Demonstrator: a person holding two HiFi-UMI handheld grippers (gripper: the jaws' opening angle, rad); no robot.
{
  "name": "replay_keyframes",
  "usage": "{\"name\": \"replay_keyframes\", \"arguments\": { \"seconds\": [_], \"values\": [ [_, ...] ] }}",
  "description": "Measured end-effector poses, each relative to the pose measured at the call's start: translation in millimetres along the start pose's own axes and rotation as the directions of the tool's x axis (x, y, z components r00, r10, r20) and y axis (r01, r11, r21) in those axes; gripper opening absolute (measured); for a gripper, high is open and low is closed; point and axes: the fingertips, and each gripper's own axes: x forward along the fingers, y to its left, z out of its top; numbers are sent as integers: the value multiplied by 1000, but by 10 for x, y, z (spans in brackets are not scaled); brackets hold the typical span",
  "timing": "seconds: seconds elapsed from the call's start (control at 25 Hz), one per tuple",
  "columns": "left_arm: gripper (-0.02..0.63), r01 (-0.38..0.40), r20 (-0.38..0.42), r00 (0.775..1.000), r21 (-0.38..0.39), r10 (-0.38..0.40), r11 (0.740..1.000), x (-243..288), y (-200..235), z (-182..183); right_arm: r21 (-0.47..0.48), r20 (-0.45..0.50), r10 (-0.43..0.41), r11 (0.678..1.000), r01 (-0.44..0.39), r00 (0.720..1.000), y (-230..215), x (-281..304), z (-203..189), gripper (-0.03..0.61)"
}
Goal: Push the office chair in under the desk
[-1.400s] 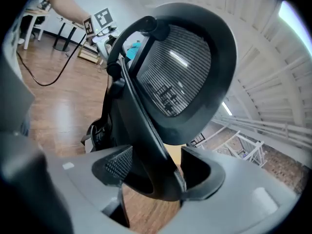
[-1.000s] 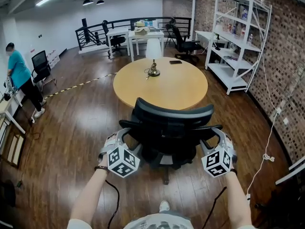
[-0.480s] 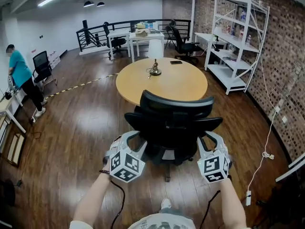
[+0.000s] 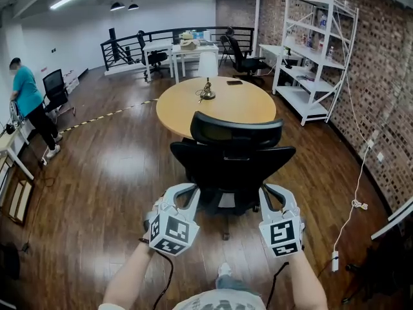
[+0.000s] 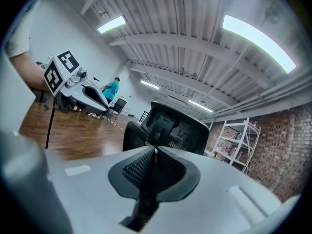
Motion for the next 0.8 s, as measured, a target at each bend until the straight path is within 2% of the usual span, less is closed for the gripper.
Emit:
{"name": "replay_keyframes", "arguments": {
  "seconds": [0.08, 0.24, 0.36, 0.56, 0.8],
  "values": [
    [29, 3, 24, 1000, -35, -2, 999, -112, -73, 32, 29, 16, 0, 1000, -1, 1000, 89, -126, 45, 7],
    [26, 49, 90, 995, -169, -34, 984, -318, -230, 136, 117, 57, 0, 993, -7, 998, 252, -389, 149, 0],
    [17, 69, 147, 988, -221, -37, 973, -482, -376, 265, 174, 88, 2, 985, -17, 996, 373, -604, 219, 0],
    [17, 152, 258, 964, -355, -59, 922, -695, -655, 524, 231, 141, 22, 971, -55, 990, 562, -845, 416, 0],
    [17, 165, 306, 952, -434, -28, 885, -887, -956, 584, 320, 161, 33, 944, -84, 986, 818, -1024, 449, 0]
  ]
}}
